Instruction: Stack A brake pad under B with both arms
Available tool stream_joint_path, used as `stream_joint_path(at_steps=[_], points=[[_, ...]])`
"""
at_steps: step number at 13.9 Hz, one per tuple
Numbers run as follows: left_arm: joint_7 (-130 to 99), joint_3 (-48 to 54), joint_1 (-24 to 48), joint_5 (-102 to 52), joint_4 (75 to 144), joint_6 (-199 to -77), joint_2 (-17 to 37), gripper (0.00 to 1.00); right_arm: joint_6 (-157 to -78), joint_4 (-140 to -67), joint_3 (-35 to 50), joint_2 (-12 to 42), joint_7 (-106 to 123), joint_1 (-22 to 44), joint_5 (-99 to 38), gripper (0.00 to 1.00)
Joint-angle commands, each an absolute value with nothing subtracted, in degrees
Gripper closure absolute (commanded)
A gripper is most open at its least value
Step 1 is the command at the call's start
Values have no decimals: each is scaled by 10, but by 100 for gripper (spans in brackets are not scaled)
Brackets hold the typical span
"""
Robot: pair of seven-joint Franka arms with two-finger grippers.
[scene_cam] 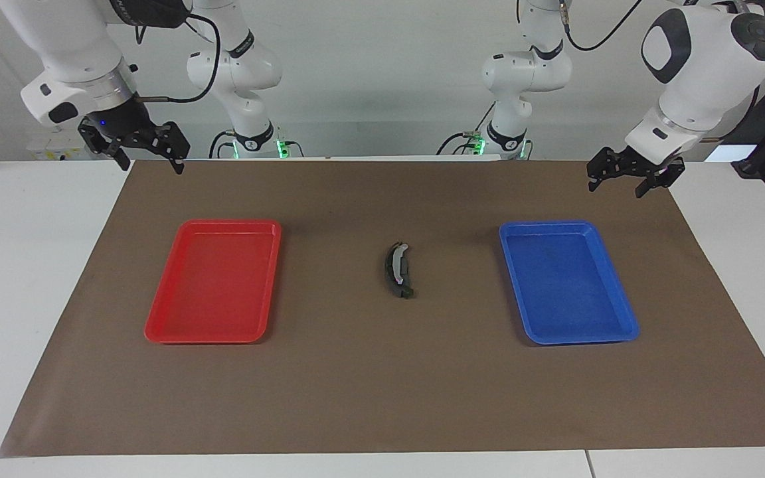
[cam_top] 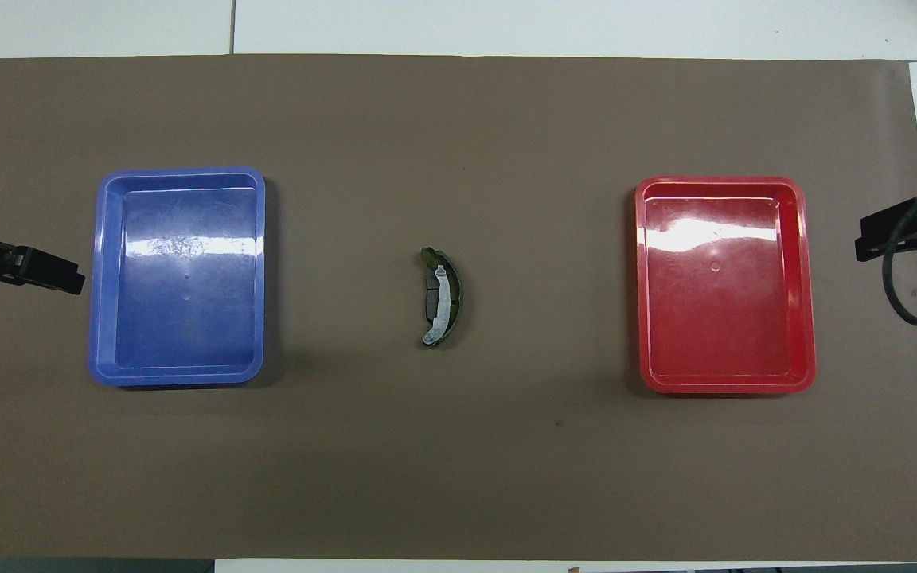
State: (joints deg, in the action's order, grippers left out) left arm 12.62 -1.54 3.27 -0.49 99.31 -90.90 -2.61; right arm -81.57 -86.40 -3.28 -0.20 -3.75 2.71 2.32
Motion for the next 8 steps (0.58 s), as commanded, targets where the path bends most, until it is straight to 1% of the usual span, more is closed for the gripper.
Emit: stream_joint_path(at_steps=[1, 8], points=[[128, -11, 27, 4, 1003, -911, -38, 0, -820, -860, -30, -1, -21, 20, 20, 0], [128, -11, 27, 4, 1003, -911, -38, 0, -822, -870, -30, -4, -24, 21, 11, 0]])
